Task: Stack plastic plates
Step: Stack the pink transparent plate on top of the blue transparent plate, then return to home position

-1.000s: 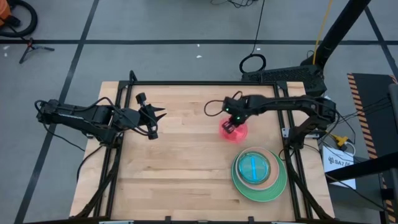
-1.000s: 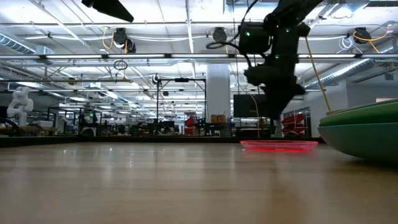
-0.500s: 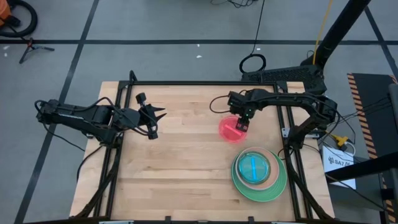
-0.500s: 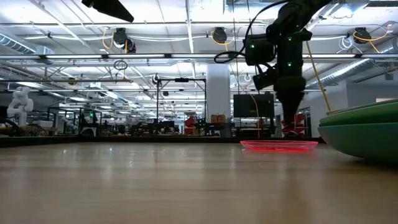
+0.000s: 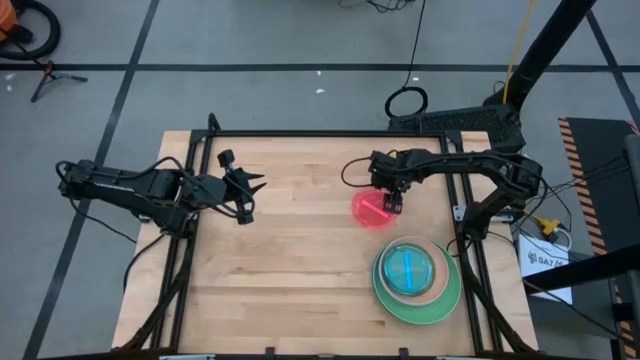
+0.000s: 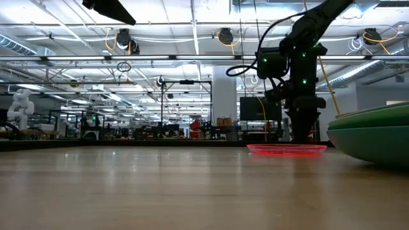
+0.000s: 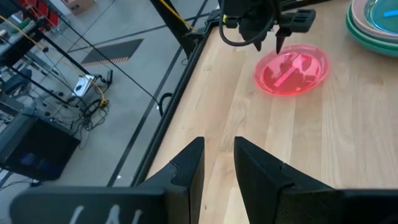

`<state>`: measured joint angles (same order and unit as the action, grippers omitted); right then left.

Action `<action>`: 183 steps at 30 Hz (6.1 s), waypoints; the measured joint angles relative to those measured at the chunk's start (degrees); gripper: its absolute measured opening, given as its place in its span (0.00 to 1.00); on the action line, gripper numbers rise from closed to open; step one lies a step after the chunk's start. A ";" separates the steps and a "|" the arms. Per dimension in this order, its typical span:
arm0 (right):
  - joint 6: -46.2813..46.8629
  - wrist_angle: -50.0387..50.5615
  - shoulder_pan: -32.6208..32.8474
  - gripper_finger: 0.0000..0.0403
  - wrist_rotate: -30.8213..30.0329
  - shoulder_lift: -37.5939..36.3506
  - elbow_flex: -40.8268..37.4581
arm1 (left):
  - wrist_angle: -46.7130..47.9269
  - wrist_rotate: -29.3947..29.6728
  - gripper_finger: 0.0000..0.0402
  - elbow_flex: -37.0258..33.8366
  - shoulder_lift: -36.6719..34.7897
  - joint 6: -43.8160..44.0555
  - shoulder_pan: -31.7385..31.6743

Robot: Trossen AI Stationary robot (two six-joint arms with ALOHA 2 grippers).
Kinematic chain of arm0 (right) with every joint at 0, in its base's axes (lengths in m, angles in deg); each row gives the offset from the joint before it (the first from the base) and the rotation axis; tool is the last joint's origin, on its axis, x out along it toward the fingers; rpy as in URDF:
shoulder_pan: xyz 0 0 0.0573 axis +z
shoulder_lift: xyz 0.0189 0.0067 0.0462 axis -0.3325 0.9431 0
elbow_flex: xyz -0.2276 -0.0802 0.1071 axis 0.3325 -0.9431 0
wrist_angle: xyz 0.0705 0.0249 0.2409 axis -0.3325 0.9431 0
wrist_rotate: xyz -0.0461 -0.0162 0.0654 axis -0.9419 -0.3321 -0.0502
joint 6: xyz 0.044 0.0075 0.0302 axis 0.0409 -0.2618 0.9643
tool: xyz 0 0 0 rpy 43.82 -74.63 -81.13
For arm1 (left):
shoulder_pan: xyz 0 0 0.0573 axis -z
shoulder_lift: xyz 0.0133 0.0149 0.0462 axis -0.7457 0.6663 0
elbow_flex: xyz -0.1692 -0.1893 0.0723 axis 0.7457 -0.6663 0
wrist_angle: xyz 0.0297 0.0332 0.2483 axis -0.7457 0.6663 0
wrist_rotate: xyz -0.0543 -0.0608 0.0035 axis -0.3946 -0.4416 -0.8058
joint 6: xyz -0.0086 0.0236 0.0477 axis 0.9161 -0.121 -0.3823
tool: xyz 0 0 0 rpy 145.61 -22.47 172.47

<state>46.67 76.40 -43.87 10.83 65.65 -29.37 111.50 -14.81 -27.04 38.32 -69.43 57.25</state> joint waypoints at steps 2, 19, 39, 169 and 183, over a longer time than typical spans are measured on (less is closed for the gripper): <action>0.83 -2.05 -0.20 0.53 0.00 0.00 -1.41 | 0.02 0.00 0.24 0.00 0.00 0.27 0.00; 18.07 -13.64 -1.91 0.52 10.12 -0.07 -6.80 | 0.31 0.00 0.24 0.00 0.00 0.55 0.00; 26.72 -15.38 -2.53 0.22 9.33 1.57 -6.63 | 0.35 0.00 0.24 0.00 -0.01 0.73 0.02; 4.18 -40.30 26.33 0.08 7.32 -39.21 -18.62 | -1.83 11.88 0.24 -16.15 -3.45 20.61 17.43; 0.45 -44.68 26.32 0.08 7.32 -48.74 -22.45 | -24.15 -14.20 0.24 -16.15 -3.69 -8.93 12.51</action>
<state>47.13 31.73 -17.55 18.15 16.91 -51.82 87.35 -29.01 -43.19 34.63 -78.36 69.77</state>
